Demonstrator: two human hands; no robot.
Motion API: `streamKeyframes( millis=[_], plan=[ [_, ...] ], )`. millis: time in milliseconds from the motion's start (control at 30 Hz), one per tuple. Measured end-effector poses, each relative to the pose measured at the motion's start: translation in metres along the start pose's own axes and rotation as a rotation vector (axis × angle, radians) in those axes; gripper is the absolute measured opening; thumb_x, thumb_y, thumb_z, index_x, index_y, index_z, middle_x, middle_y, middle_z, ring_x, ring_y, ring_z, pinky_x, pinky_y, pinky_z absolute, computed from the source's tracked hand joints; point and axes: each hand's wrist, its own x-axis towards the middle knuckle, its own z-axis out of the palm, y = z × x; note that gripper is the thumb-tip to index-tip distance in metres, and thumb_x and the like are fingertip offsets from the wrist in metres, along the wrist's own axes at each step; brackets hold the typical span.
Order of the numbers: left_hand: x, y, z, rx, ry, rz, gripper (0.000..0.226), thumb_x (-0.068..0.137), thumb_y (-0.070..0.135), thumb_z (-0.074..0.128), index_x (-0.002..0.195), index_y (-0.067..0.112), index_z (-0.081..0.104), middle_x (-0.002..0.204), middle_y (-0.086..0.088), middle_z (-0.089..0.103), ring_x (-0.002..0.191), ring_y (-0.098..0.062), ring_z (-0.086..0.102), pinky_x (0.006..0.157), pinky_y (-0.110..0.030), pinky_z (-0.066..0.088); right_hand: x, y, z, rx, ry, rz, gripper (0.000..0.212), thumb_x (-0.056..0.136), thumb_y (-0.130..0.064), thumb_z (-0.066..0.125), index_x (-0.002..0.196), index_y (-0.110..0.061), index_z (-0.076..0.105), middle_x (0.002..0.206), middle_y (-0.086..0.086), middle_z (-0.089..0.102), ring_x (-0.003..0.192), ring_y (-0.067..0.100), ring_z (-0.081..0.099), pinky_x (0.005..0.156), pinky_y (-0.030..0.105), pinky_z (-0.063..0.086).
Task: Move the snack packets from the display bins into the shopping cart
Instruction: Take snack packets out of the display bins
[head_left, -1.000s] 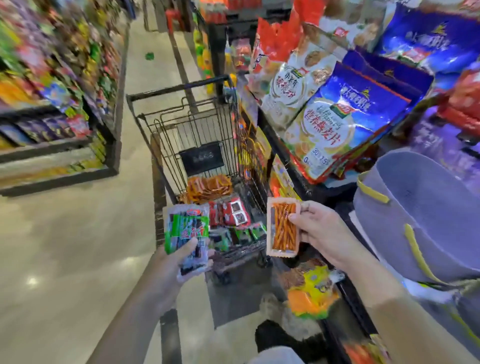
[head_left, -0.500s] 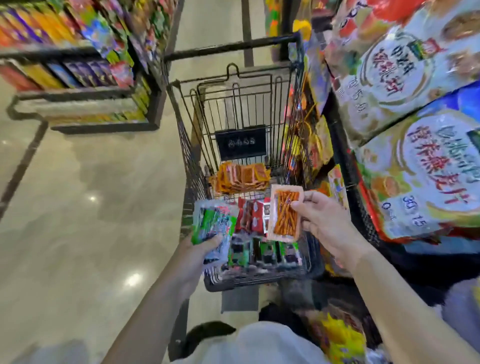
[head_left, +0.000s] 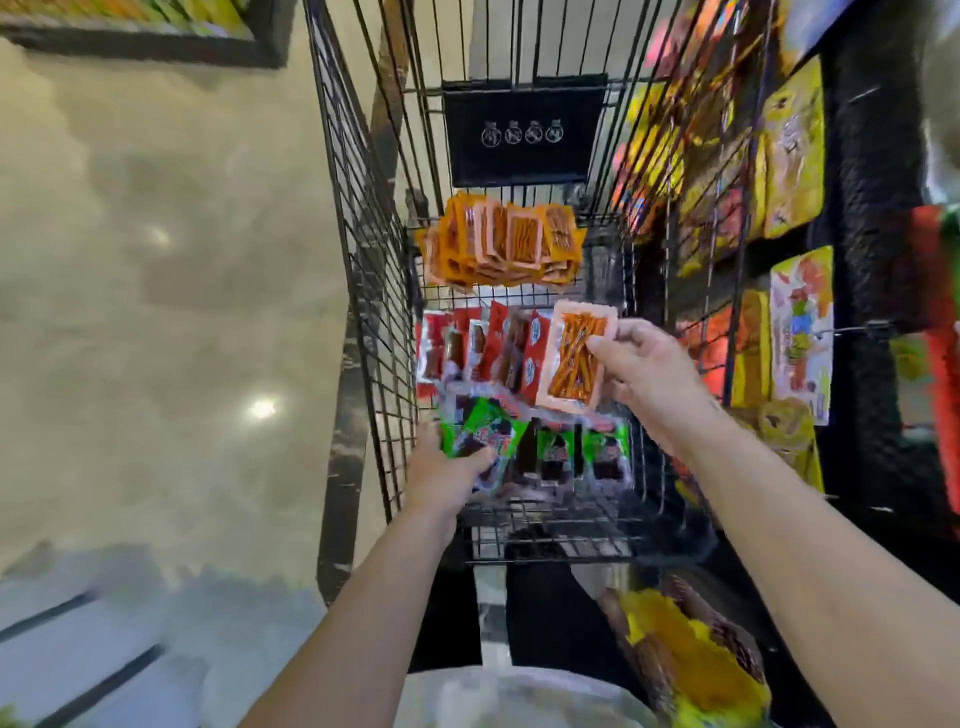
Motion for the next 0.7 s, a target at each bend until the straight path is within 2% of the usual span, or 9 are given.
streamKeyframes(
  millis=[33,100,200,233,300,400,467,600,700],
  plan=[
    [0.010,-0.006,0.004,0.013,0.020,0.000,0.069,0.088,0.010,0.086,0.148,0.012,0.052,0.143,-0.011,0.064,0.125,-0.034,0.065,0.108,-0.055,0.054,0.014,0.005,0.005,-0.003,0.004,0.001,0.010,0.103,-0.012,0.061,0.111,-0.007,0.063,0.115,0.023,0.073,0.107,0.038,0.072,0.092,0.055,0.060],
    [0.027,-0.016,0.010,0.080,0.058,0.018,0.077,0.085,0.014,0.090,0.151,0.014,0.050,0.142,-0.007,0.064,0.123,-0.029,0.063,0.110,-0.048,0.052,0.043,0.014,0.014,-0.003,0.003,-0.018,0.008,0.103,-0.011,0.061,0.110,-0.012,0.064,0.110,0.018,0.075,0.097,0.031,0.075,0.086,0.051,0.062],
    [0.051,-0.029,0.017,0.215,0.081,0.050,0.059,0.081,0.019,0.093,0.130,0.020,0.059,0.127,-0.006,0.070,0.117,-0.028,0.067,0.105,-0.046,0.055,0.086,0.023,0.027,0.016,-0.003,-0.047,0.013,0.103,-0.010,0.060,0.116,-0.007,0.062,0.100,0.011,0.075,0.086,0.019,0.074,0.071,0.038,0.064],
    [0.057,-0.033,0.019,0.275,0.081,0.055,0.056,0.080,0.021,0.093,0.125,0.020,0.060,0.125,-0.006,0.071,0.116,-0.029,0.067,0.102,-0.048,0.056,0.099,0.025,0.032,0.023,-0.001,-0.052,0.013,0.103,-0.010,0.061,0.116,-0.007,0.062,0.097,0.009,0.075,0.084,0.018,0.074,0.070,0.038,0.064],
    [0.067,-0.043,0.023,0.390,0.067,0.048,0.062,0.080,0.028,0.093,0.131,0.015,0.060,0.126,-0.008,0.071,0.117,-0.032,0.068,0.100,-0.050,0.057,0.125,0.028,0.039,0.042,-0.002,-0.057,0.003,0.103,-0.011,0.061,0.104,-0.012,0.063,0.093,0.005,0.073,0.083,0.019,0.073,0.075,0.044,0.063],
    [0.075,-0.059,0.026,0.560,0.042,0.075,0.058,0.084,0.035,0.090,0.129,0.019,0.058,0.120,-0.004,0.072,0.110,-0.027,0.067,0.098,-0.042,0.056,0.160,0.031,0.051,0.088,-0.005,-0.052,0.011,0.102,-0.009,0.062,0.094,-0.016,0.062,0.094,0.007,0.073,0.090,0.024,0.073,0.086,0.053,0.062],
    [0.076,-0.066,0.028,0.683,0.058,0.116,0.058,0.085,0.037,0.088,0.129,0.021,0.054,0.125,-0.004,0.067,0.110,-0.025,0.062,0.092,-0.036,0.053,0.180,0.030,0.058,0.105,-0.005,-0.065,0.013,0.102,-0.009,0.063,0.091,-0.017,0.061,0.096,0.009,0.073,0.094,0.028,0.071,0.091,0.057,0.059],
    [0.076,-0.064,0.034,0.964,0.092,0.270,0.063,0.088,0.046,0.081,0.133,0.022,0.044,0.132,-0.002,0.056,0.126,-0.026,0.053,0.107,-0.041,0.045,0.215,0.026,0.069,0.097,0.001,-0.078,0.003,0.102,-0.013,0.064,0.101,-0.014,0.061,0.101,0.010,0.074,0.100,0.032,0.074,0.089,0.058,0.059],
    [0.077,-0.067,0.036,1.127,0.121,0.321,0.074,0.090,0.067,0.069,0.136,0.021,0.033,0.135,-0.001,0.040,0.129,-0.021,0.042,0.111,-0.036,0.040,0.237,0.021,0.074,0.102,0.038,-0.074,0.019,0.103,-0.015,0.063,0.119,-0.007,0.064,0.098,0.007,0.079,0.092,0.025,0.078,0.075,0.048,0.065]
  ],
)
